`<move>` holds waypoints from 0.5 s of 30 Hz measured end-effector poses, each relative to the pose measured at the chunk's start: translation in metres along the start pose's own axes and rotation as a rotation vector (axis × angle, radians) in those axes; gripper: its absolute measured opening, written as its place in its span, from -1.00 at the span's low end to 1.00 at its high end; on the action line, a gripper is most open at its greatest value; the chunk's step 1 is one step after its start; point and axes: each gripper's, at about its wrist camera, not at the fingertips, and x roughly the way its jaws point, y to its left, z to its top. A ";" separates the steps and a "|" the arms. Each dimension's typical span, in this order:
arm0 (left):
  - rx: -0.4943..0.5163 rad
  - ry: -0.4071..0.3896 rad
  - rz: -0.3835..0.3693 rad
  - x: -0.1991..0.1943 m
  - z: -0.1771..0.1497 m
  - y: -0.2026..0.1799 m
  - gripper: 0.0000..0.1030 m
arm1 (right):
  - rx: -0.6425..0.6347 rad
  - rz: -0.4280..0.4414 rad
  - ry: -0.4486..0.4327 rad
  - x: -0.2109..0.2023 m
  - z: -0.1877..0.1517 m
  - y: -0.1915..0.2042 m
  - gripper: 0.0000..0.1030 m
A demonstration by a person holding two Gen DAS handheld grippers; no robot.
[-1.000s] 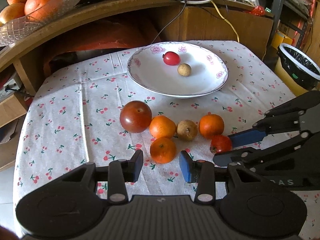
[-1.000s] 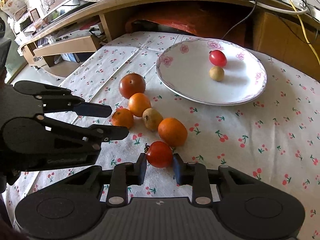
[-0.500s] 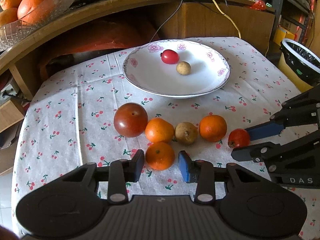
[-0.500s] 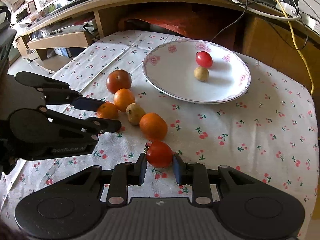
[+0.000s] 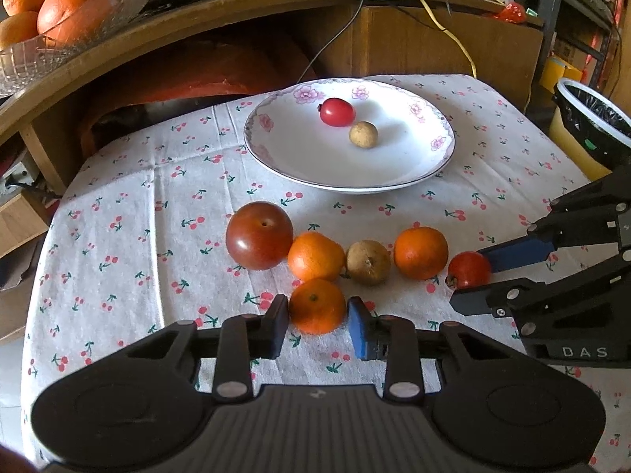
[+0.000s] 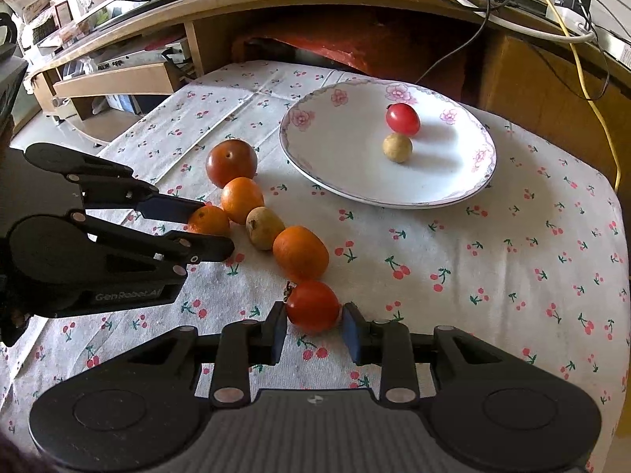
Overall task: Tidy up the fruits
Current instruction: 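Grasp another cherry tomato with the right gripper while the left grasps a tangerine, then lower the tomato into the plate with the right gripper while the left releases the tangerine there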
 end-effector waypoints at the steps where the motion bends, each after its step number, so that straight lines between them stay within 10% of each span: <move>1: 0.000 -0.002 0.001 0.000 0.000 0.000 -0.18 | 0.000 0.000 -0.002 0.000 0.000 0.000 -0.48; 15: 0.005 -0.012 0.020 0.001 -0.001 -0.003 -0.11 | -0.006 0.006 0.014 0.000 0.001 -0.001 -0.53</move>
